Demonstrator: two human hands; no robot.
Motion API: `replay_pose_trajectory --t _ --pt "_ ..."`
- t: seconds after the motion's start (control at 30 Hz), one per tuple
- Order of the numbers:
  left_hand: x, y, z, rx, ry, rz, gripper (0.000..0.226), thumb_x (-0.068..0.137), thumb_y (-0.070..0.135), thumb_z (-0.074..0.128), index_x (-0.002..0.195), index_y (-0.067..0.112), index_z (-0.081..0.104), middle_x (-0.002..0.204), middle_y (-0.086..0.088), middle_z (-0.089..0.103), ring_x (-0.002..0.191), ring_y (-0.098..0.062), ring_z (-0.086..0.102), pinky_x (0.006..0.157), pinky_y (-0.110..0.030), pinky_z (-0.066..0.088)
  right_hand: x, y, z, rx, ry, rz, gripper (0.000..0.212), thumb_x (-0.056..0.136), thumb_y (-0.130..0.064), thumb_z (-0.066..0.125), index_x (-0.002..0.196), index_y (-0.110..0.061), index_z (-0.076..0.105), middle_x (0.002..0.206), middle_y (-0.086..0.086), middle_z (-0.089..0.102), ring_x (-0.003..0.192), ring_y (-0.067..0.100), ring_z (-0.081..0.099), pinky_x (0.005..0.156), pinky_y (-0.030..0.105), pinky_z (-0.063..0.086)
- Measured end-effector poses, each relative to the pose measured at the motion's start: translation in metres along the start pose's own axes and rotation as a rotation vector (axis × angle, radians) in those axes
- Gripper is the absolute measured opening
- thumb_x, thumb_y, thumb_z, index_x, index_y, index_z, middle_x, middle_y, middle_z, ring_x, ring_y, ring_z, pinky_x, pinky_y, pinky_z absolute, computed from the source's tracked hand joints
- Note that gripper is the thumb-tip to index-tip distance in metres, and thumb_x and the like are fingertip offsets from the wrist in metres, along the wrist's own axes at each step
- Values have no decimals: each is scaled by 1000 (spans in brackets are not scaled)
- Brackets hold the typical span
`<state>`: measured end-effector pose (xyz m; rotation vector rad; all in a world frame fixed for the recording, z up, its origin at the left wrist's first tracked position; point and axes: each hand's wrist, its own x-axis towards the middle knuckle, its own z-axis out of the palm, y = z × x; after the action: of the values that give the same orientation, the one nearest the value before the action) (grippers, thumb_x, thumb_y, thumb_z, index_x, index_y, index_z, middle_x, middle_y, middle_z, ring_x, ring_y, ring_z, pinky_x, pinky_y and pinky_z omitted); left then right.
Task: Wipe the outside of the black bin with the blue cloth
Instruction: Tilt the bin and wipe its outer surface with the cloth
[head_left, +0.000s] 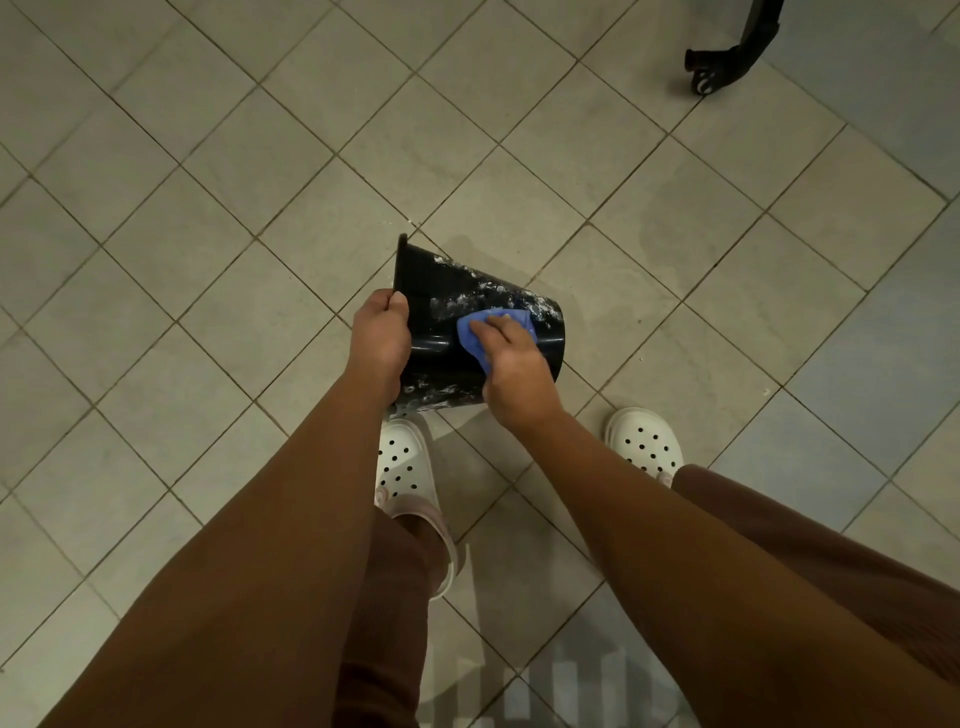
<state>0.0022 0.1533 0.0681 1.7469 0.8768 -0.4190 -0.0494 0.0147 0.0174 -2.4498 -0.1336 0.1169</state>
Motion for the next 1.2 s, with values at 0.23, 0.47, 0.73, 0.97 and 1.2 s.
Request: replay_pose_trajectory --t 0.23,0.47,0.73,0.97,1.2 --pt "0 -2 0 -4 33 30 25 101 21 35 99 17 60 94 -9 58 90 -26 56 81 -41 50 -16 17 -9 5 -28 189 56 73 14 61 127 0 53 125 22 53 116 36 49 98 44 45" --pt "1 -4 -4 12 31 38 24 101 23 35 100 19 59 96 -8 59 93 -26 58 86 -44 50 -6 18 -8 34 -57 92 58 69 17 62 125 3 53 124 23 53 118 37 49 102 41 42" --pt "3 -2 -6 -9 -38 -102 35 100 40 35 115 17 56 113 -14 62 103 -30 61 92 -47 49 -9 40 -18 60 -89 177 41 82 5 58 123 -2 57 124 20 49 115 36 43 100 40 39" --pt "9 -2 1 129 84 21 30 105 31 33 94 13 55 88 -6 55 85 -19 54 81 -36 44 -18 44 -10 64 -79 202 47 82 5 59 128 -5 52 137 17 45 128 33 40 108 41 35" --pt "8 -3 5 200 118 151 31 105 26 32 113 13 59 103 -13 61 95 -26 59 86 -42 50 -40 28 3 -28 -55 108 59 69 14 66 125 1 53 129 26 51 123 43 46 101 51 41"
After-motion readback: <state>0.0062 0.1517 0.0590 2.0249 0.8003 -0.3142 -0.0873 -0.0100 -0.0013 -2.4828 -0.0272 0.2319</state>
